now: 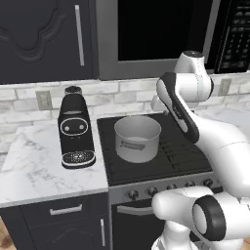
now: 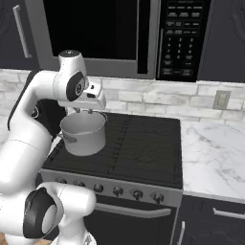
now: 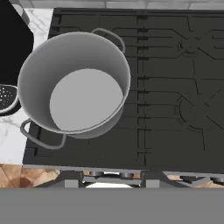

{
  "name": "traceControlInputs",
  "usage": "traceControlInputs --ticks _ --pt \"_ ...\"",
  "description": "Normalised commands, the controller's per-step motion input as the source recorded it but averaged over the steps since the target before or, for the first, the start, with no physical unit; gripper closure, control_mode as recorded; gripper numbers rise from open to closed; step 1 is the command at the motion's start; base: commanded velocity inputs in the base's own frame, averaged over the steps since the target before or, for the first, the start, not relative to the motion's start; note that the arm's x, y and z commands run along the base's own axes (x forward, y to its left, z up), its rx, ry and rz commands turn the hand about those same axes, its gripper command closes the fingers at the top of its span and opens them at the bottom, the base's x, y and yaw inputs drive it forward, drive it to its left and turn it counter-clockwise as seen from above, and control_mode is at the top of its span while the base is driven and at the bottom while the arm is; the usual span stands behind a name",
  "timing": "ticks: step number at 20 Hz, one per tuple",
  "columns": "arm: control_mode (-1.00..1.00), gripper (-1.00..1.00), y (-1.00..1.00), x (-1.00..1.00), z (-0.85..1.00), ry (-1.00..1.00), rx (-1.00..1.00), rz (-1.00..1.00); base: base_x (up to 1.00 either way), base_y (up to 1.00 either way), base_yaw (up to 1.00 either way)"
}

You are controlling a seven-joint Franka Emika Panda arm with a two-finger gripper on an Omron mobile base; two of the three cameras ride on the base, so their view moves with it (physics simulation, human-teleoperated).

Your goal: Turn on the front left burner of the stove.

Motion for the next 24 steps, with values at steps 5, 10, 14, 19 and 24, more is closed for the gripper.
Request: traceControlInputs --ticks 5,10,14,19,24 --pt "1.00 -1.00 0.00 0.00 0.00 0.00 0.00 0.00 -0.01 0.00 0.00" --pt "1.00 -1.00 0.00 0.00 0.00 0.00 0.00 0.00 -0.15 -0.35 0.00" --pt "1.00 -1.00 0.00 0.00 0.00 0.00 0.00 0.00 -0.03 -0.47 0.00" --pt "1.00 -1.00 0.00 0.00 0.00 0.00 0.00 0.00 0.00 -0.31 -0.02" --pt "1.00 -1.00 0.00 0.00 0.00 0.00 0.00 0.00 0.00 -0.48 -0.02"
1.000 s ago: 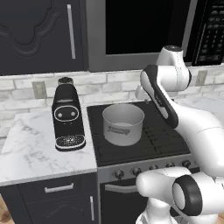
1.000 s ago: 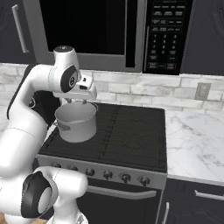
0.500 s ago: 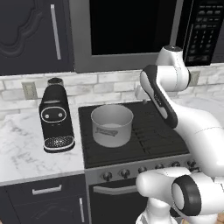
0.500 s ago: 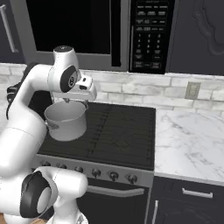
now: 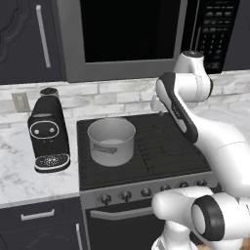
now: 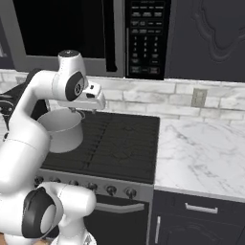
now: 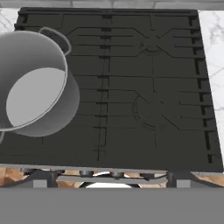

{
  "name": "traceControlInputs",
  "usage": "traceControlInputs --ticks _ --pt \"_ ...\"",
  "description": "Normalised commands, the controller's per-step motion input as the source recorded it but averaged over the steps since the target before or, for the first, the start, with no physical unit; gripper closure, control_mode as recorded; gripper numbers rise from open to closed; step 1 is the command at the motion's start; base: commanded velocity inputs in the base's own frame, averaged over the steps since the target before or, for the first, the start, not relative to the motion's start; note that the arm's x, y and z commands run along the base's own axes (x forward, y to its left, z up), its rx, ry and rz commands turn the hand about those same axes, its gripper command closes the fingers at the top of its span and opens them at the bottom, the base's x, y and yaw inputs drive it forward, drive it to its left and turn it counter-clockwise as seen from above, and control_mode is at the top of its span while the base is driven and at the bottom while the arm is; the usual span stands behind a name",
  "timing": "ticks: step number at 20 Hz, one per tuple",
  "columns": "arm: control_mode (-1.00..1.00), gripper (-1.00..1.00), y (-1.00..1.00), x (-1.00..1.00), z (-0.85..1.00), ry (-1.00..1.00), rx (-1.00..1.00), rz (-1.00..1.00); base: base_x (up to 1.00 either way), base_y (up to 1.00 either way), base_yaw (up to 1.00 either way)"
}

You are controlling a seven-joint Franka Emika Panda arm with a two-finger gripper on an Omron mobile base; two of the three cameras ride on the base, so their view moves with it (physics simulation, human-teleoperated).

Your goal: Turn on the front left burner of the stove.

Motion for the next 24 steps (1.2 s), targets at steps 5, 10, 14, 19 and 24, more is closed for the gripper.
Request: traceControlInputs --ticks 5,10,14,19,24 --pt "1.00 -1.00 0.00 0.00 0.00 0.00 0.00 0.00 0.00 -0.51 -0.02" --pt "1.00 -1.00 0.00 0.00 0.00 0.00 0.00 0.00 0.00 -0.05 0.00" --pt "1.00 -1.00 0.00 0.00 0.00 0.00 0.00 0.00 0.00 0.00 0.00" --pt "1.00 -1.00 0.00 0.00 0.00 0.00 0.00 0.00 0.00 0.00 0.00" --pt "-1.00 -1.00 0.52 -0.02 -0.26 -0.02 0.00 0.00 -0.02 0.01 0.01"
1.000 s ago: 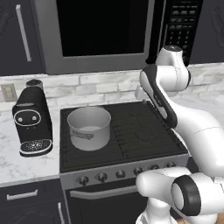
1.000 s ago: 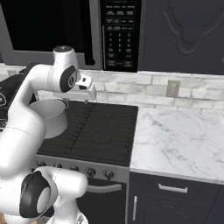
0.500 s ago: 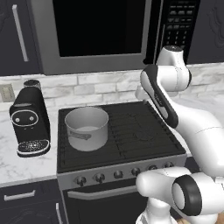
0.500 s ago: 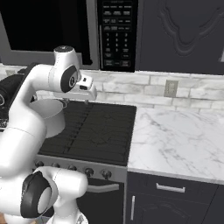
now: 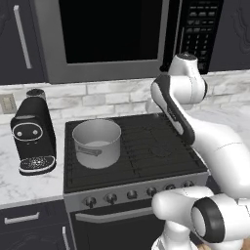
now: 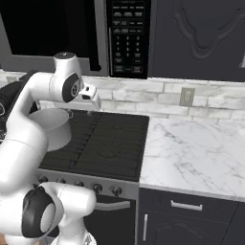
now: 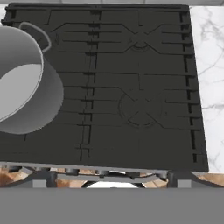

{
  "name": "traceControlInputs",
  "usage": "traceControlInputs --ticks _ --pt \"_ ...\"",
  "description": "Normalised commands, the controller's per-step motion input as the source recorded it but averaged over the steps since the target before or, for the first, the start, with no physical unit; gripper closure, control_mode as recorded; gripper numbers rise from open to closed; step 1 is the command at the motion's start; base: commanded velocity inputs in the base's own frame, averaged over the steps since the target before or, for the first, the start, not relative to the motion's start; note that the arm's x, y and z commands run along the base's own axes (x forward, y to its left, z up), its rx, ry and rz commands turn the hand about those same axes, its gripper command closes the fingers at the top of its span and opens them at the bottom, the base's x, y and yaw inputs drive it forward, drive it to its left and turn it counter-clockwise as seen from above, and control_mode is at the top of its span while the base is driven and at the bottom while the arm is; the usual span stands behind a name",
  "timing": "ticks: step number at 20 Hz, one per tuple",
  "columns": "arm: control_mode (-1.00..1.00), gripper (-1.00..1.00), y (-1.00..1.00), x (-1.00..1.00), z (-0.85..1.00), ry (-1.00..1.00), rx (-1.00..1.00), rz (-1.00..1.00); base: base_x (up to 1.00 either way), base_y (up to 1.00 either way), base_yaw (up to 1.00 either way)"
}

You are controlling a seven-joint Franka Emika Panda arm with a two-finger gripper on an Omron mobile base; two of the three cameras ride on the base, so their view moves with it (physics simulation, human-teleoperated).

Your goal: Turn on the front left burner of the stove.

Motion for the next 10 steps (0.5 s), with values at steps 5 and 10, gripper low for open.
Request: traceControlInputs --ticks 5,10 --pt "-1.00 -1.00 1.00 -0.31 -0.69 -0.25 0.00 0.00 0.00 0.00 0.00" --pt "-1.00 -1.00 1.00 -0.52 -0.83 -0.32 -0.06 0.00 0.00 0.00 0.00"
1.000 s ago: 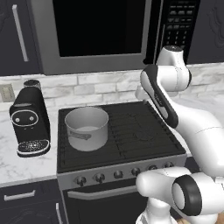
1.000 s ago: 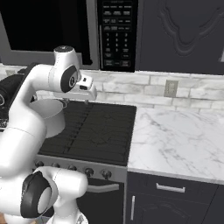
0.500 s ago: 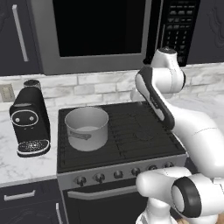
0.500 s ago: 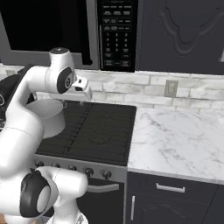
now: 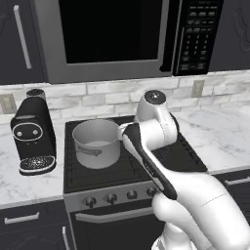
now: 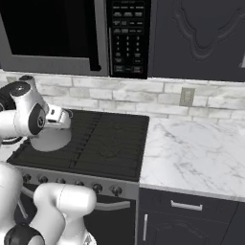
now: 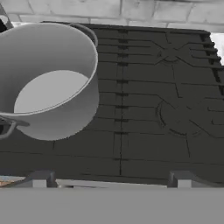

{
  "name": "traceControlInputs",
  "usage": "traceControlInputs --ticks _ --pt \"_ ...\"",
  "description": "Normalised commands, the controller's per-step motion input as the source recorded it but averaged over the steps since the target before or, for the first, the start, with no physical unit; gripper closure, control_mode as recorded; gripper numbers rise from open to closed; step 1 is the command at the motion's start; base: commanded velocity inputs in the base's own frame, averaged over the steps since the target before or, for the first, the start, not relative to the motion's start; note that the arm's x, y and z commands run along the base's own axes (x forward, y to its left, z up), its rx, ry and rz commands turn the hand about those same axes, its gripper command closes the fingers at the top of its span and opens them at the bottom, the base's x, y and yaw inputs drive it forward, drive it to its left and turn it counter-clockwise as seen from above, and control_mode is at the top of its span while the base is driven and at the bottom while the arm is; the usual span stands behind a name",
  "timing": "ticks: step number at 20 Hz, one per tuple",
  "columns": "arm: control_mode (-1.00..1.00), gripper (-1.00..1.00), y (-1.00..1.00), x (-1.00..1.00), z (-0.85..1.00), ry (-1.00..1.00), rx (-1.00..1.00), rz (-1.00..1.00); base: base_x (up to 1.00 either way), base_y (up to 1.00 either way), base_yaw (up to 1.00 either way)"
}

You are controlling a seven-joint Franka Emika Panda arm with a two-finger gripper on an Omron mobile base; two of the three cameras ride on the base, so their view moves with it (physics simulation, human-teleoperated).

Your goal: Turn on the front left burner of the stove.

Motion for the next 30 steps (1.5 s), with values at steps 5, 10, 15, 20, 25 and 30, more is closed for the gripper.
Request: traceControlInputs --ticks 5,10,15,20,25,30 --pt "-1.00 -1.00 1.00 -0.37 -0.85 -0.32 -0.07 -0.04 0.00 0.00 0.00" --pt "-1.00 -1.00 0.80 0.00 -0.46 -0.13 -0.05 -0.14 0.00 0.00 0.00" --pt "-1.00 -1.00 0.21 0.00 -0.14 0.00 -0.04 0.00 0.00 0.00 0.00" --pt "-1.00 -1.00 0.95 0.00 -0.69 -0.04 -0.03 -0.02 0.00 0.00 0.00" --pt "-1.00 -1.00 0.84 0.00 -0.70 -0.06 -0.02 -0.06 0.00 0.00 0.00" --pt "-1.00 -1.00 0.52 0.00 -0.58 -0.08 0.00 -0.09 0.00 0.00 0.00"
